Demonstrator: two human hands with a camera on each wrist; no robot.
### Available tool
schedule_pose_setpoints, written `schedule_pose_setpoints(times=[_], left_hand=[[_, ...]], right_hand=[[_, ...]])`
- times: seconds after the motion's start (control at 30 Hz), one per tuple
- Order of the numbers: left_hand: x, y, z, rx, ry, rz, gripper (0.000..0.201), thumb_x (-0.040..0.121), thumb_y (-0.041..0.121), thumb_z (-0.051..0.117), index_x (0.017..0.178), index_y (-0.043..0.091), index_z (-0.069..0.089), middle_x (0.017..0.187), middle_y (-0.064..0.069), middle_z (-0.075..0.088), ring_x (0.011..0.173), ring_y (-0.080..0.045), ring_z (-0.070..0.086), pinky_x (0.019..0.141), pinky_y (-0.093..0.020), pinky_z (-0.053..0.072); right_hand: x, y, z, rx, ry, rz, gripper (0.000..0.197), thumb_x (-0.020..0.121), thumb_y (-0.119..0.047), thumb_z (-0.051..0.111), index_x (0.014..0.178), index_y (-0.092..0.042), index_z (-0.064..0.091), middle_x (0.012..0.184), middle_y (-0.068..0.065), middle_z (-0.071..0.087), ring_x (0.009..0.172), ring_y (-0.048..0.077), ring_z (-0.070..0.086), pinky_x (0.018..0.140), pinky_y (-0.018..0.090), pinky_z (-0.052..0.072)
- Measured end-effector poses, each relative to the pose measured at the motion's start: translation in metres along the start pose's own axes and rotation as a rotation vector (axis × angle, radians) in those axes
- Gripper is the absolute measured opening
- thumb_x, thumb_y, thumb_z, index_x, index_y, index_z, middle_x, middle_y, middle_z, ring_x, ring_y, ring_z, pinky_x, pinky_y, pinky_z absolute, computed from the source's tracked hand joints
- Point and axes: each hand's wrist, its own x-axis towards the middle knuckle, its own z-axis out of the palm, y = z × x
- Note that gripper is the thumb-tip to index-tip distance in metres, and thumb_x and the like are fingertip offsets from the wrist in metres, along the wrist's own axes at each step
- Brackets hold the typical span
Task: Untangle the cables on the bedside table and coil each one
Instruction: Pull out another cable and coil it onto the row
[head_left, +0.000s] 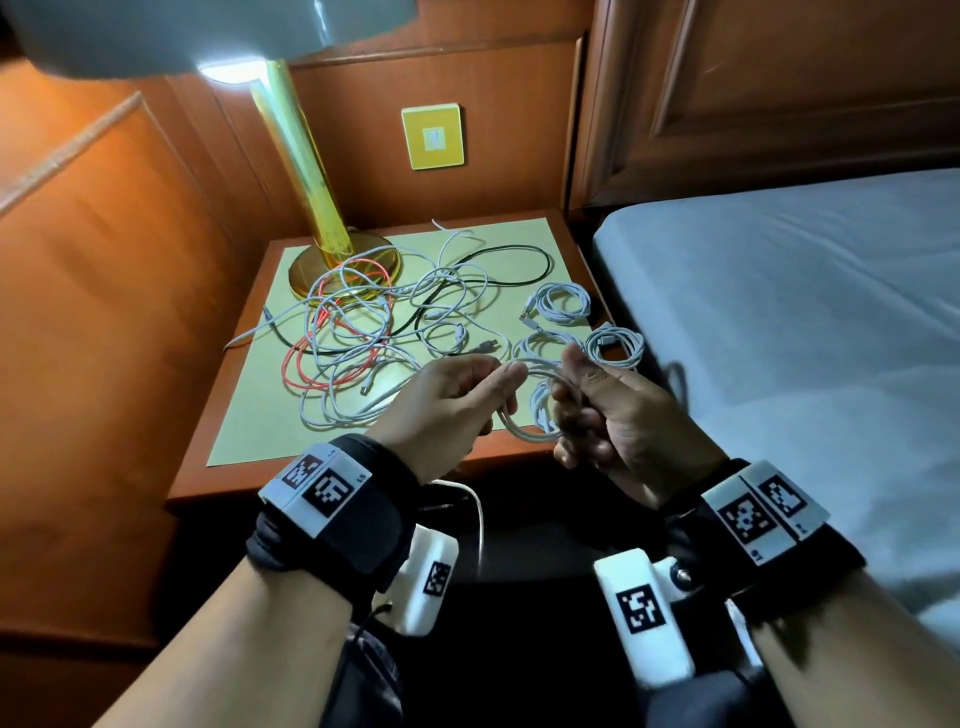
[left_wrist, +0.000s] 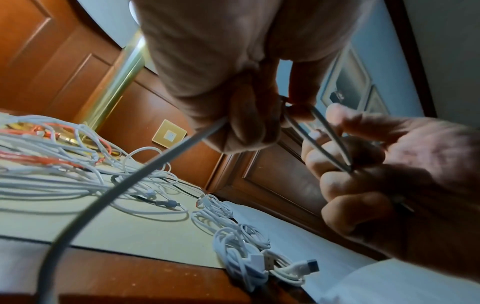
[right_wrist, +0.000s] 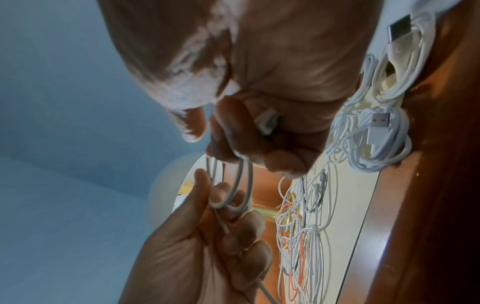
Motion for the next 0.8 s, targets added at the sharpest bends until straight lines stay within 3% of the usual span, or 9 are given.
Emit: schedule_pose_setpoints(times=[0.07,0.2,0.3,0.4,0.47,0.6,0.67,0.73,0.8], left_hand=[[0.001,0.000,0.002,-0.020,0.010,-0.033,0.047,0.079,0.069,0.054,0.061,0.026,0.059,0.052,0.007,0.045,0.047,-0.016,0.037,0.049,-0.024,0.030],[-0.001,0.003,0.007,0.095,0.013,0.028,0.045,0.099,0.048,0.051,0.065,0.019,0.053,0.052,0.009,0.041,0.045,-0.009,0.035,0.051,-0.028,0.030],[-0.002,0.006,0.010,0.202,0.028,0.093,0.043,0.100,0.044,0.049,0.066,0.018,0.053,0.056,0.006,0.042,0.050,-0.011,0.038,0.054,-0.033,0.034],[0.001,0.004,0.009,0.287,0.107,0.132,0.030,0.098,0.042,0.054,0.078,0.021,0.058,0.060,0.010,0.048,0.056,-0.012,0.046,0.056,-0.030,0.038],[0.006,0.000,0.002,0.273,0.190,0.138,0.019,0.097,0.037,0.060,0.084,0.024,0.057,0.067,0.009,0.051,0.059,-0.015,0.049,0.056,-0.029,0.039],[0.011,-0.012,-0.024,0.246,0.380,0.145,0.010,0.093,0.024,0.068,0.086,0.023,0.061,0.075,0.009,0.058,0.057,-0.007,0.049,0.057,-0.028,0.040],[0.009,-0.014,-0.028,0.273,0.386,0.132,0.004,0.092,0.021,0.069,0.089,0.023,0.068,0.079,0.010,0.062,0.058,-0.002,0.052,0.059,-0.025,0.043],[0.006,-0.014,-0.023,0.342,0.326,0.138,0.009,0.090,0.015,0.071,0.087,0.024,0.071,0.077,0.013,0.062,0.058,0.000,0.052,0.057,-0.015,0.039],[0.001,-0.009,-0.012,0.394,0.197,0.186,0.017,0.087,0.010,0.074,0.084,0.027,0.073,0.070,0.020,0.062,0.058,0.001,0.052,0.055,-0.008,0.035]], right_hand=[[0.000,0.002,0.000,-0.037,-0.054,0.001,0.031,0.093,-0.041,0.052,0.083,-0.012,0.048,0.056,-0.003,0.034,0.041,0.011,0.027,0.052,0.032,0.031],[0.002,0.006,-0.003,-0.072,-0.111,0.054,0.031,0.095,-0.038,0.051,0.082,-0.010,0.051,0.056,0.002,0.039,0.043,0.016,0.039,0.052,0.031,0.037],[0.002,0.004,-0.004,-0.116,-0.138,0.057,0.033,0.092,-0.040,0.053,0.080,-0.009,0.053,0.057,0.002,0.037,0.042,0.016,0.038,0.049,0.031,0.042],[0.002,-0.001,-0.007,-0.027,-0.035,0.014,0.035,0.096,-0.039,0.051,0.073,-0.013,0.052,0.060,0.004,0.033,0.041,0.014,0.030,0.050,0.031,0.037],[0.005,-0.008,-0.018,0.129,0.090,-0.010,0.038,0.102,-0.038,0.046,0.070,-0.017,0.049,0.056,-0.002,0.034,0.040,0.011,0.028,0.052,0.030,0.036],[0.007,-0.020,-0.041,0.267,0.269,-0.096,0.036,0.104,-0.040,0.043,0.074,-0.019,0.051,0.053,-0.006,0.035,0.046,0.012,0.036,0.056,0.029,0.035],[0.008,-0.016,-0.044,0.152,0.312,-0.197,0.037,0.105,-0.036,0.043,0.076,-0.017,0.057,0.054,-0.003,0.047,0.050,0.015,0.044,0.055,0.030,0.034],[0.007,-0.010,-0.040,-0.136,0.355,-0.354,0.037,0.106,-0.031,0.044,0.081,-0.013,0.064,0.064,0.002,0.065,0.055,0.017,0.052,0.054,0.026,0.038],[0.004,-0.006,-0.032,-0.448,0.357,-0.463,0.032,0.106,-0.027,0.047,0.090,-0.011,0.069,0.078,0.001,0.075,0.058,0.006,0.059,0.056,0.017,0.043]])
